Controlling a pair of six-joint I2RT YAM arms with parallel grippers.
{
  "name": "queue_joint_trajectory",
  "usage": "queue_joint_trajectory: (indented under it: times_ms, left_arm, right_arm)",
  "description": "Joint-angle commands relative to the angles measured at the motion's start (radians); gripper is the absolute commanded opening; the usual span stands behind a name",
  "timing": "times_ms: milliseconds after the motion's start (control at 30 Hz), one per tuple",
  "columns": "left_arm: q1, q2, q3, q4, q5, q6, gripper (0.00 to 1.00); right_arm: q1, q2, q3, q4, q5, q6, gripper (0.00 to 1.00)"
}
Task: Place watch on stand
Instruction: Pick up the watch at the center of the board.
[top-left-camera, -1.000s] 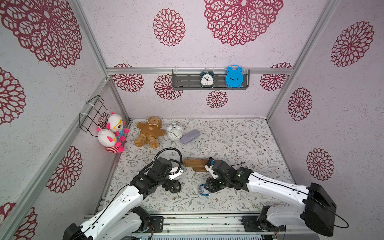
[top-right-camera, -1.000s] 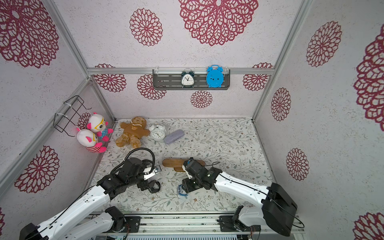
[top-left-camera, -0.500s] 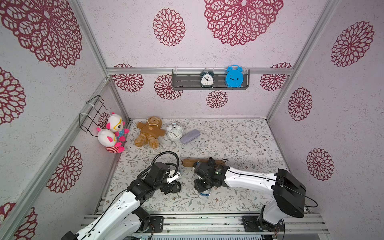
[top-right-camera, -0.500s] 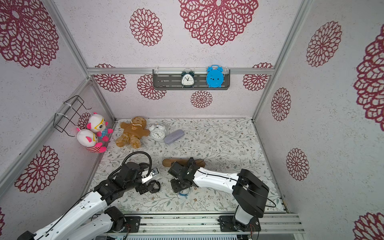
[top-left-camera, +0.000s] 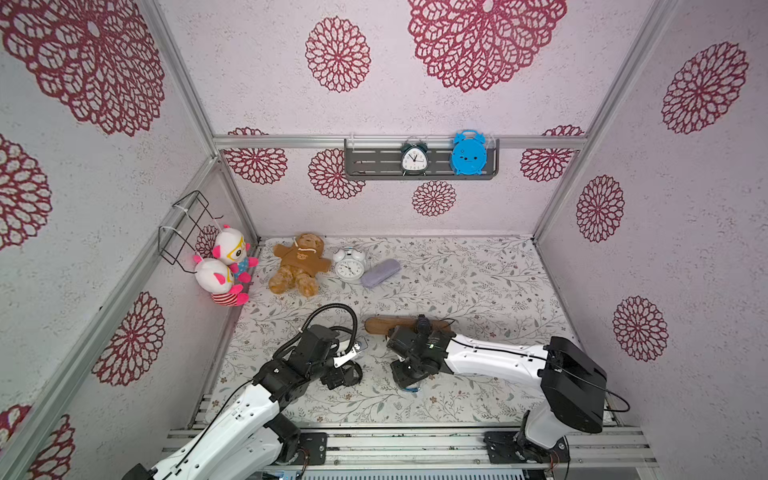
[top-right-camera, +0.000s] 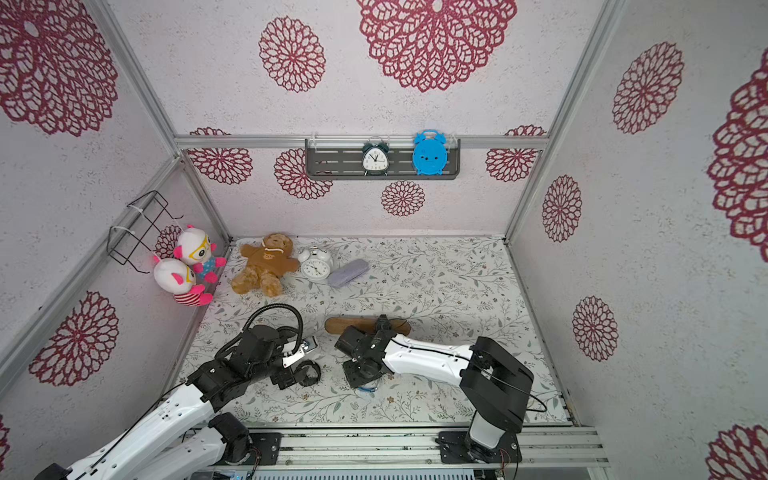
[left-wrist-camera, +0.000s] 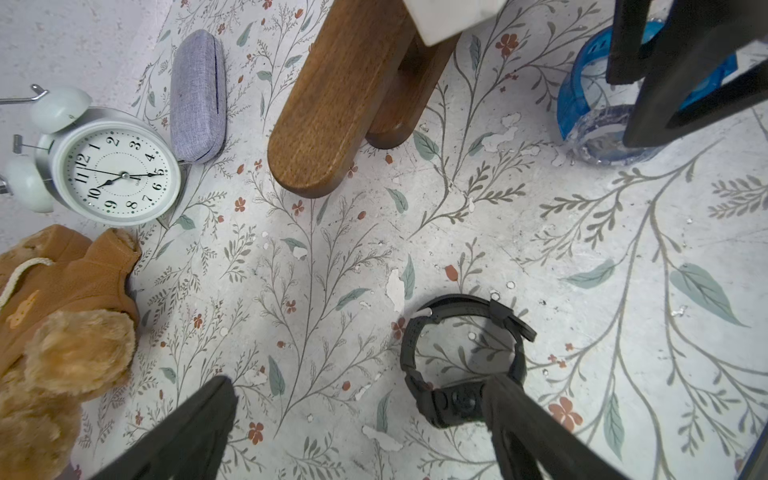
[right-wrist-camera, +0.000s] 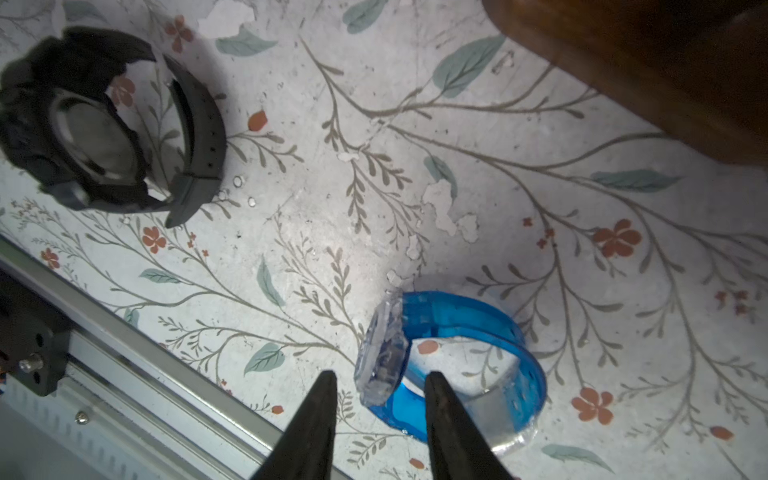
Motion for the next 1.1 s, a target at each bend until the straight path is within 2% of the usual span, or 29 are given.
queue_joint_trajectory:
  times_ms: [0, 533, 1067]
  left_arm:
    - [-0.012, -0.017, -0.008, 0.003, 0.001, -0.011, 0.98]
    - [-0.012, -0.02, -0.005, -0.01, 0.035, -0.02, 0.98]
    - [-0.012, -0.023, -0.008, -0.012, 0.042, -0.019, 0.98]
  right_arm:
    - [0.01, 0.022, 0.029, -0.033, 0.015, 0.012, 0.38]
    - [0.017, 0.061, 0.058, -0.062, 0.043, 0.004, 0.31]
    - [0.016, 0.109, 0.126, -0.139, 0.121, 0.038, 0.33]
